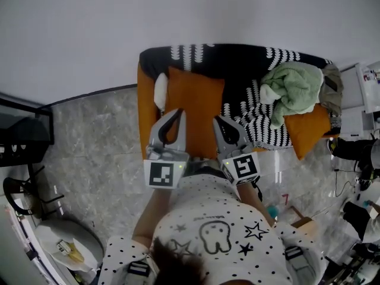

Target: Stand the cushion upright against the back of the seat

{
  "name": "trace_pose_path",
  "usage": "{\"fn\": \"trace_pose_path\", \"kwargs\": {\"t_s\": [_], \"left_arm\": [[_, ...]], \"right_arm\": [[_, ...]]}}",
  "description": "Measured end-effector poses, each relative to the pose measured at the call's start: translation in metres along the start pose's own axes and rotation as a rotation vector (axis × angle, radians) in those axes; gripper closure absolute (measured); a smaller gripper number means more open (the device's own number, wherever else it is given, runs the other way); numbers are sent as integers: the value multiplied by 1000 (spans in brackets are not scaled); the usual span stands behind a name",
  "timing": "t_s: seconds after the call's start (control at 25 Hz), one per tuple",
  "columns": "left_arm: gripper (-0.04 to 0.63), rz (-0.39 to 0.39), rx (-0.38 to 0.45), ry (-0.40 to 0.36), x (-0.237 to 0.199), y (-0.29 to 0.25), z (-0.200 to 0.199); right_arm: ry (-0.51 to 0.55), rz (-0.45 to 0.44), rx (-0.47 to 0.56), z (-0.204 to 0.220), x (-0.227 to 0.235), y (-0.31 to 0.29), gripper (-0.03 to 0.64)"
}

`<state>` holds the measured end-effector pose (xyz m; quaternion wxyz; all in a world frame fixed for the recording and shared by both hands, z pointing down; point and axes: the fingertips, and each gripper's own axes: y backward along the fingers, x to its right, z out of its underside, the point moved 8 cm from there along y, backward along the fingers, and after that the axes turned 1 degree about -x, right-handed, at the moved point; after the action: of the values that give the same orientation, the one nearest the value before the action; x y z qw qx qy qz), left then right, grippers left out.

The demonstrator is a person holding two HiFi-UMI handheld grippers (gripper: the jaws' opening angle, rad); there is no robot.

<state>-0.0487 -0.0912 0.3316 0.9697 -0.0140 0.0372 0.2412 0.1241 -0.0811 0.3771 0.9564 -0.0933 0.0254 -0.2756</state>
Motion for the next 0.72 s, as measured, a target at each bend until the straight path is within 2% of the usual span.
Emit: {"fn": "trace_pose_path", "kwargs": {"t_s": [0.44, 0.72], "left_arm": [[592, 45, -22, 20, -37, -9, 9], [592, 50, -32, 44, -38, -7, 10]], "right_arm": [[-1, 64, -17, -2, -8, -25, 618], [6, 61, -38, -5, -12, -24, 618]]}}
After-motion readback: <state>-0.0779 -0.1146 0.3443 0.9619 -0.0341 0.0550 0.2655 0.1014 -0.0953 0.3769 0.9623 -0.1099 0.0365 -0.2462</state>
